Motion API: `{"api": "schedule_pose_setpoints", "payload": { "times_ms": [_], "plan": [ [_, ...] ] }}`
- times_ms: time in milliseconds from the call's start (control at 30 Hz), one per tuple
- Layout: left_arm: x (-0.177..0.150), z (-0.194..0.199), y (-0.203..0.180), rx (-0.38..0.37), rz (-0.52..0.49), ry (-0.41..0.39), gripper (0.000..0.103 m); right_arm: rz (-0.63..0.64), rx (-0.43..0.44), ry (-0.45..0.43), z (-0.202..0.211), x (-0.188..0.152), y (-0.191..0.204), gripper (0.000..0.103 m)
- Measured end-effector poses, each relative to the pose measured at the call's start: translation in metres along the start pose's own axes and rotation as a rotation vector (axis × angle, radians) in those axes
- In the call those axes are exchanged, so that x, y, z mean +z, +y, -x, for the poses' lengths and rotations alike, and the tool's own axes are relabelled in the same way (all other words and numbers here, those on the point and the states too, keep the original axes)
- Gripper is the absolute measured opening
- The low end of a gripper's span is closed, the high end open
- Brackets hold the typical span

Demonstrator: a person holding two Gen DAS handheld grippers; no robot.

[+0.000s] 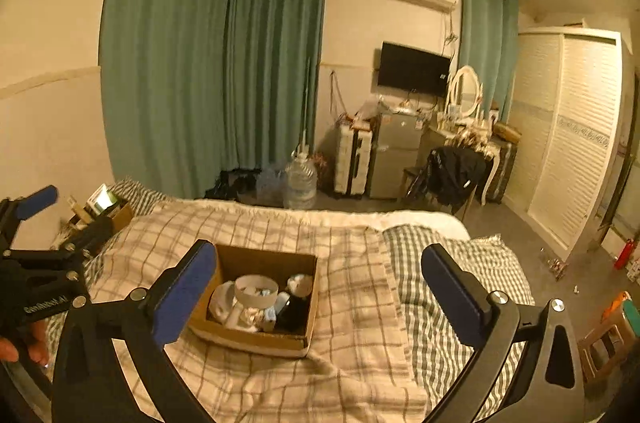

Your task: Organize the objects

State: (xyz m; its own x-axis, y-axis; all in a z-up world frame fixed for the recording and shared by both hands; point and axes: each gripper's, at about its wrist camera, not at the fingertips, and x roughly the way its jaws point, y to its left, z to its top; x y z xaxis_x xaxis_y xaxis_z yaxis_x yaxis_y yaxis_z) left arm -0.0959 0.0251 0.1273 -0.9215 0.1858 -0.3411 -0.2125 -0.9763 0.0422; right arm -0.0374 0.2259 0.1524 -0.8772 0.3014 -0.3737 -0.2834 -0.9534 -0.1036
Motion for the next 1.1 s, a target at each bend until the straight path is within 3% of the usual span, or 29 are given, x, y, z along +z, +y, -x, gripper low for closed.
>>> {"api": "schedule_pose_setpoints", "payload": {
  "times_ms": [167,267,533,667,1100],
  "plan": [
    [-0.028,-0.008,0.01,0.009,0.078,-0.035,0.103,-0.013,0.011,-0.074,-0.015,-0.03,0.007,0.102],
    [-0.061,-0.013,0.015,0.057,0.11,-0.092,0.103,-0.056,-0.009,-0.113,-0.031,-0.061,0.009,0.103],
    [-0.127,-0.048,0.007,0.044,0.06,0.037,0.103,-0.042,-0.042,-0.048,-0.081,-0.125,0.014,0.103],
    [-0.132,-0.055,0.001,0.041,0.045,0.054,0.103,-0.054,-0.039,-0.012,-0.092,-0.135,0.013,0.103],
    [-0.132,-0.055,-0.002,0.047,0.045,0.076,0.103,-0.043,-0.043,-0.018,-0.088,-0.135,0.015,0.103]
  ]
}}
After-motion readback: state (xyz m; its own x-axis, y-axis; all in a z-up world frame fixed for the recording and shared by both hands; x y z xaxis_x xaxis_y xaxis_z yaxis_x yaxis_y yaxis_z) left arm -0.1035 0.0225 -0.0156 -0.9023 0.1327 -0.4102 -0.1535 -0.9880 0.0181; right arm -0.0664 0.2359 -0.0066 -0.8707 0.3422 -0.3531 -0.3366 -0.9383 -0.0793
